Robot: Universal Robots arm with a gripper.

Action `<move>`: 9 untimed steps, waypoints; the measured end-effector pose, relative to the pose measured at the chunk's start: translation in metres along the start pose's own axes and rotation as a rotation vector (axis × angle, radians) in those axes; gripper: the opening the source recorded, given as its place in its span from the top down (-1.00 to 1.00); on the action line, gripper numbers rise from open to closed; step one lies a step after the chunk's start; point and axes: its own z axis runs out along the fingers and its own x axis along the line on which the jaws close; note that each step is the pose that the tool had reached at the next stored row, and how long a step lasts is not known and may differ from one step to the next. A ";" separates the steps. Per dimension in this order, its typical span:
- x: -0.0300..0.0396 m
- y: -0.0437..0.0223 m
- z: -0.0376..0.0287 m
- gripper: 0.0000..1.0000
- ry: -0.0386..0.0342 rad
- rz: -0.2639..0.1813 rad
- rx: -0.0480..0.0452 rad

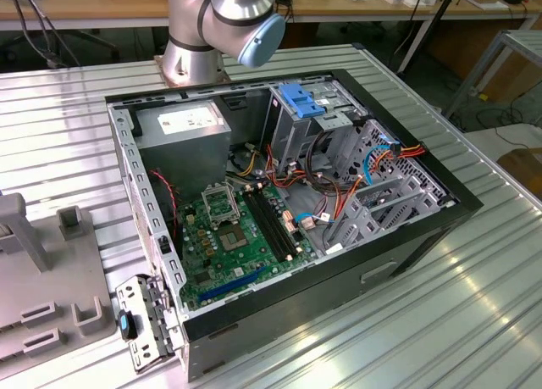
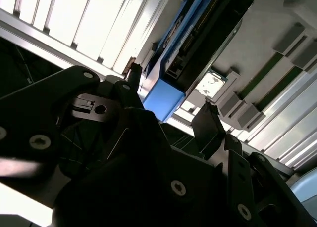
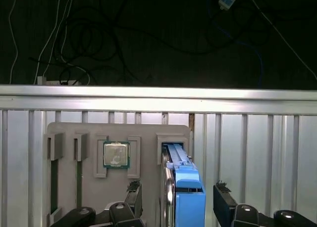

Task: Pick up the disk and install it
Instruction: 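Pick up the disk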

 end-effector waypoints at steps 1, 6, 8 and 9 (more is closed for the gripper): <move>0.0000 0.0000 0.0006 -0.36 0.0001 0.000 -0.0001; 0.0000 0.0001 0.0023 -0.18 0.0001 0.000 -0.0002; 0.0000 0.0001 0.0024 -0.18 0.0000 0.000 0.0000; 0.0000 0.0001 0.0024 -0.18 0.0000 0.000 0.0000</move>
